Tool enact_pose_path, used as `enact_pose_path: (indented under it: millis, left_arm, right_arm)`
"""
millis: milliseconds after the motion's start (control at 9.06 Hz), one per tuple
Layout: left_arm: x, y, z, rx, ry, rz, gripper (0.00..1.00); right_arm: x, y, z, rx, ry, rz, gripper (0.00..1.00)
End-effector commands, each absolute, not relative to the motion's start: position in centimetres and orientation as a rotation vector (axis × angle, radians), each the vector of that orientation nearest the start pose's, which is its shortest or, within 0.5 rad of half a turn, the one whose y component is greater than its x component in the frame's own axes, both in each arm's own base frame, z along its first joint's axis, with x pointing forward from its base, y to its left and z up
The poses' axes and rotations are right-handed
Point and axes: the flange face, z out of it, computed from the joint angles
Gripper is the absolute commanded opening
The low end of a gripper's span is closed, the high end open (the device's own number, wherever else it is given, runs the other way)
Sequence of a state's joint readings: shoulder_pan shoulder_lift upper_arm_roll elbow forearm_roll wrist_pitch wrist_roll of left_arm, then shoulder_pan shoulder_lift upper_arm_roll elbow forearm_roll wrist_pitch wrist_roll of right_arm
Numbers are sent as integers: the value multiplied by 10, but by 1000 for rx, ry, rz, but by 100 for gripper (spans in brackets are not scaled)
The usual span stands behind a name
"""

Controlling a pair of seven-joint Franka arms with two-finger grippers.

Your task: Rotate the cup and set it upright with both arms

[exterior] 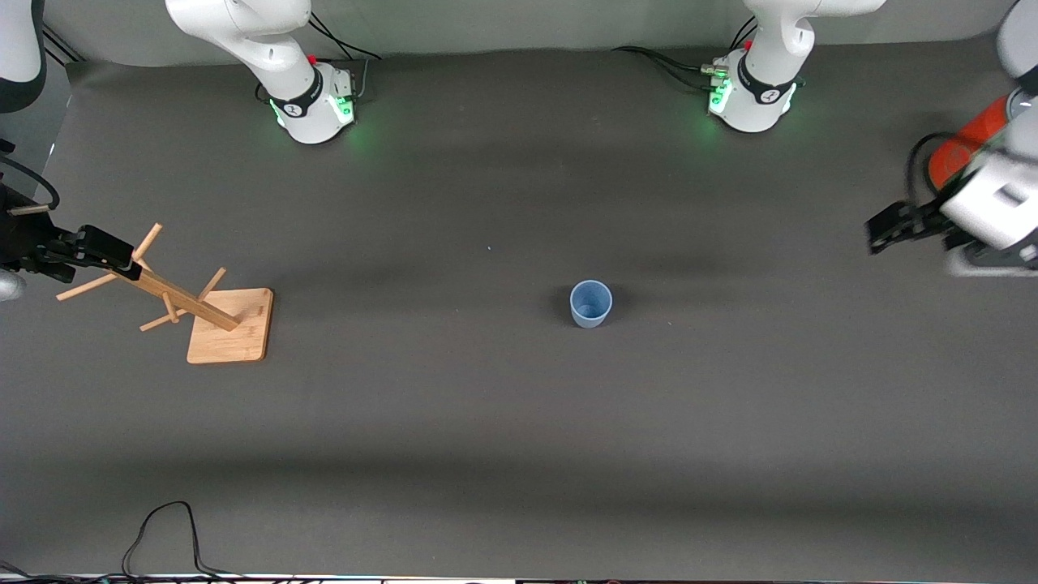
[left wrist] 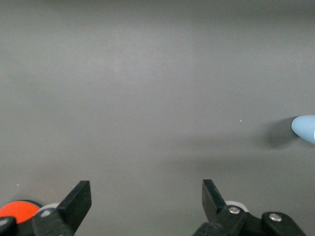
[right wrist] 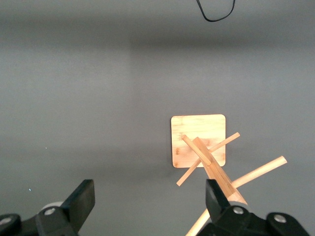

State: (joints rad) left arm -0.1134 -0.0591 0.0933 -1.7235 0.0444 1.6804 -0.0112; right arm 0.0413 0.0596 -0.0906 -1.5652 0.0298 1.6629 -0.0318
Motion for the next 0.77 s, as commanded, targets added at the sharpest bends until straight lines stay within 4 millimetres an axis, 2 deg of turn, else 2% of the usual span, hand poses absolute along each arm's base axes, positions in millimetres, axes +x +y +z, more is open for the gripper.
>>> enact_pose_path:
  millis: [0,663]
  left_arm:
    - [544,-5,607,-3107,32,16,100]
    - [546,10,623,-3109,-37,60,100]
  right_arm:
    - [581,-25,605,-3105,42,-53,100]
    - [581,-26,605,-3135,-33,-56,100]
